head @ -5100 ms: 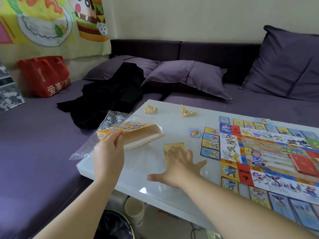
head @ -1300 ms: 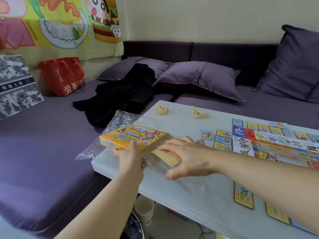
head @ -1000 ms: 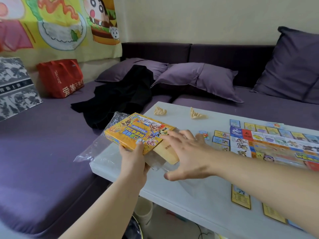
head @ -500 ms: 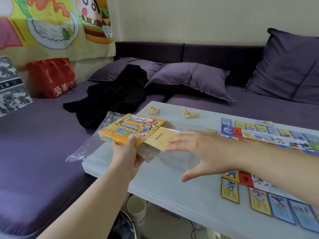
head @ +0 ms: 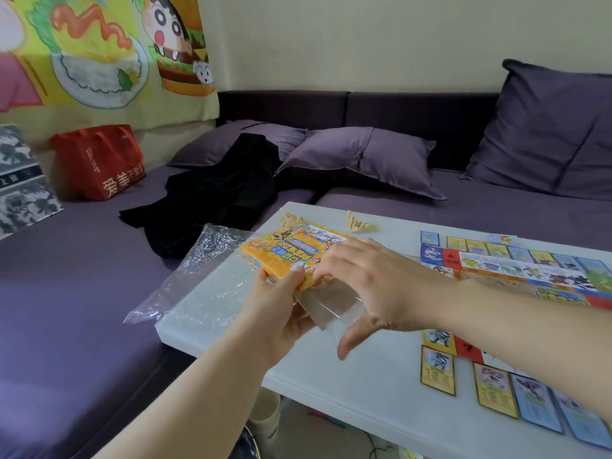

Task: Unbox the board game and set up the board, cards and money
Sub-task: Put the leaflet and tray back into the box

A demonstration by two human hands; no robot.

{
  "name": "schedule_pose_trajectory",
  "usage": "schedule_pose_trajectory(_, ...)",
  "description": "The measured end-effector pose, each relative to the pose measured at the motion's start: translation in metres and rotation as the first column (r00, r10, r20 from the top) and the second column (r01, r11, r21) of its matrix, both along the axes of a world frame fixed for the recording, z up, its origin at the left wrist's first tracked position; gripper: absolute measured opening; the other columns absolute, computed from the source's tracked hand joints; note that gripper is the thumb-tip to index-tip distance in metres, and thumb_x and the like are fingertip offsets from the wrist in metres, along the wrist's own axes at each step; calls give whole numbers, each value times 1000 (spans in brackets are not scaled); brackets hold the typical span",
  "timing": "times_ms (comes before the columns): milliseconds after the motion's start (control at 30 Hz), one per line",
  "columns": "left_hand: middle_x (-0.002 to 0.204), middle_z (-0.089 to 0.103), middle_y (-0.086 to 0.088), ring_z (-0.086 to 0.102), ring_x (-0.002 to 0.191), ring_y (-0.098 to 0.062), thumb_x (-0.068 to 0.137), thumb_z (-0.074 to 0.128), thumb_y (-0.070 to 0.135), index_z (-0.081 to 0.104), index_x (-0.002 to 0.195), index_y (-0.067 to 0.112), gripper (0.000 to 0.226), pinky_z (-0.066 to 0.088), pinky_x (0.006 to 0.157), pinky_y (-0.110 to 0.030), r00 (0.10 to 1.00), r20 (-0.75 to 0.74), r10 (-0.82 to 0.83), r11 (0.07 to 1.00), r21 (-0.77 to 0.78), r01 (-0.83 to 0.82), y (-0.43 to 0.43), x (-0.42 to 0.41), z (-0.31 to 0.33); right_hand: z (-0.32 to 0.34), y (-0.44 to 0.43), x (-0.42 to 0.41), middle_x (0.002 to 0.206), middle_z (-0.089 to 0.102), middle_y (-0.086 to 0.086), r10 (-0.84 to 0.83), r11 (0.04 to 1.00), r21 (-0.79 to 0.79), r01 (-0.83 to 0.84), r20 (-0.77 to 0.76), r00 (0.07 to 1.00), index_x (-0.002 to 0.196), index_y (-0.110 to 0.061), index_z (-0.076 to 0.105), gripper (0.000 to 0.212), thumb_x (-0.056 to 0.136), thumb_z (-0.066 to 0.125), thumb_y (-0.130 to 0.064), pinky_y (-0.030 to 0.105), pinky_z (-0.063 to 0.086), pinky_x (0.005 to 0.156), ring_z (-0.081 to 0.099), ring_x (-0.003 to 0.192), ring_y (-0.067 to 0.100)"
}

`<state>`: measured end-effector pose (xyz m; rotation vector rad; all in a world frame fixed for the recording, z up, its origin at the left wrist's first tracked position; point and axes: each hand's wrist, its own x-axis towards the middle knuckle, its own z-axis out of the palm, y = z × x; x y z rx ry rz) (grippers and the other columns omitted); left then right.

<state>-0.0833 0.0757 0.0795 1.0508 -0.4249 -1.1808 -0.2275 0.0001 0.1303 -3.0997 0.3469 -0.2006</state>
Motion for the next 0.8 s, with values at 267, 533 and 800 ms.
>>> schedule_pose_trajectory(267, 94, 70, -4, 68, 65, -18, 96, 52, 16, 52, 122, 19, 27, 56, 54, -37, 1000, 15, 1, 998, 63, -2, 4, 11, 4, 17, -20, -16, 122, 52, -11, -76, 995, 76, 71, 60, 995, 122, -33, 58, 61, 71, 65, -64, 20, 28, 101, 40, 114, 7)
schedule_pose_trajectory(533, 109, 69, -9, 67, 83, -31, 97, 48, 17, 54, 120, 22, 24, 56, 61, -52, 991, -36, -132, 989, 56, 134, 6, -1, 10, 11, -27, -11, 123, 50, -11, -259, 940, 271, 209, 162, 952, 127, -34, 54, 69, 64, 61, -64, 19, 28, 94, 35, 114, 5)
schedule_pose_trajectory(800, 94, 68, -6, 66, 77, -28, 97, 49, 18, 53, 122, 21, 26, 55, 63, -57, 988, -7, -152, 983, 98, 152, 8, -8, 13, 10, -30, -3, 118, 50, -13, -370, 925, 169, 341, 190, 909, 125, -36, 53, 68, 67, 61, -70, 35, 42, 89, 40, 115, 9)
